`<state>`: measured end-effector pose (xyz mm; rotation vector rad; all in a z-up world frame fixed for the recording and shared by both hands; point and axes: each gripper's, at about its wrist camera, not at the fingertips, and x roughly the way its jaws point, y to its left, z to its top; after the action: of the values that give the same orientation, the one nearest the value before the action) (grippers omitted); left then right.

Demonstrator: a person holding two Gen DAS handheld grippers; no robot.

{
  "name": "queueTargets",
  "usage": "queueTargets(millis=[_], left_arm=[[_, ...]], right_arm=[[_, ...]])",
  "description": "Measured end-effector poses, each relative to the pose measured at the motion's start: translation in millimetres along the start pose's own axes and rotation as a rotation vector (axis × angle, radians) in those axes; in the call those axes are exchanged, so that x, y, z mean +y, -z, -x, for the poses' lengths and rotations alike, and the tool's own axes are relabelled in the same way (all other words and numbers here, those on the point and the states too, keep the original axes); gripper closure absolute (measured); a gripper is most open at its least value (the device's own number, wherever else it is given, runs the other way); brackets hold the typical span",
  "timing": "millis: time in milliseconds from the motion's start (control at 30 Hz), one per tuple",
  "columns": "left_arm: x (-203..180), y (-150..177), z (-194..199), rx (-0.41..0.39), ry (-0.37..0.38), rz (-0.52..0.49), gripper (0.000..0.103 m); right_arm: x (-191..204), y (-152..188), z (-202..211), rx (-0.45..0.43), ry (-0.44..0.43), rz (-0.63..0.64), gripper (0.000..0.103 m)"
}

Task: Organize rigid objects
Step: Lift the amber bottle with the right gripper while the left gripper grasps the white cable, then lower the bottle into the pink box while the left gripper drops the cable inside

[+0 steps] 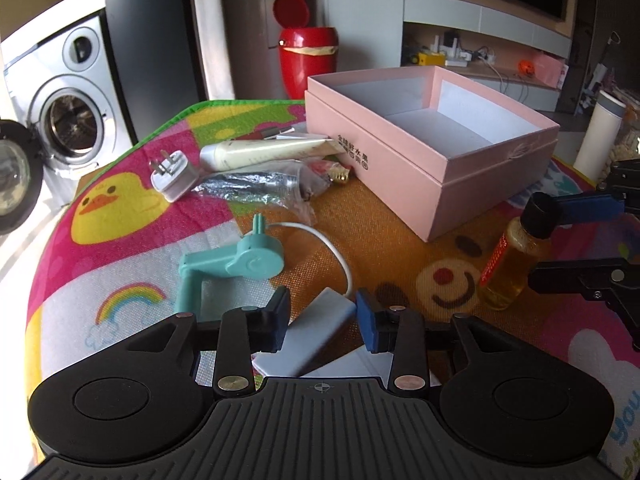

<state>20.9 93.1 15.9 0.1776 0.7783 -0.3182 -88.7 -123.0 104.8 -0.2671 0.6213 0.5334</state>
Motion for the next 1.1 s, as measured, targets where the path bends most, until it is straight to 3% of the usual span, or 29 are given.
queueTargets(millis=[233,533,633,767,933,1100], left_arm=[[11,6,4,0.011,0.027,0.062,0.060],[3,20,19,0.001,0.055,-0.024,0.063],[-1,28,24,-0.021,0.053,-0.061,0.066],[-9,32,32,-0.035,0.023,-0.101,0.073],[-16,20,61,-0.122,0.027,-0.120,0.078],[-22,-22,96,-0.253,0.048,-0.108,0.078]], right_arm=[[0,9,-19,0.045,0.024,-0.018,0.054],[3,9,-24,0.025,0.008,-0.022,0.056],[4,2,-27,0.036,-0.003,-0.022,0.075],[2,1,-21,0.049,-0.001,-0.028,0.075],[-6,6,13,0.024,0.022,-0.024,0.075],[-21,3,53,-0.040,0.072,-0.046,0.075]])
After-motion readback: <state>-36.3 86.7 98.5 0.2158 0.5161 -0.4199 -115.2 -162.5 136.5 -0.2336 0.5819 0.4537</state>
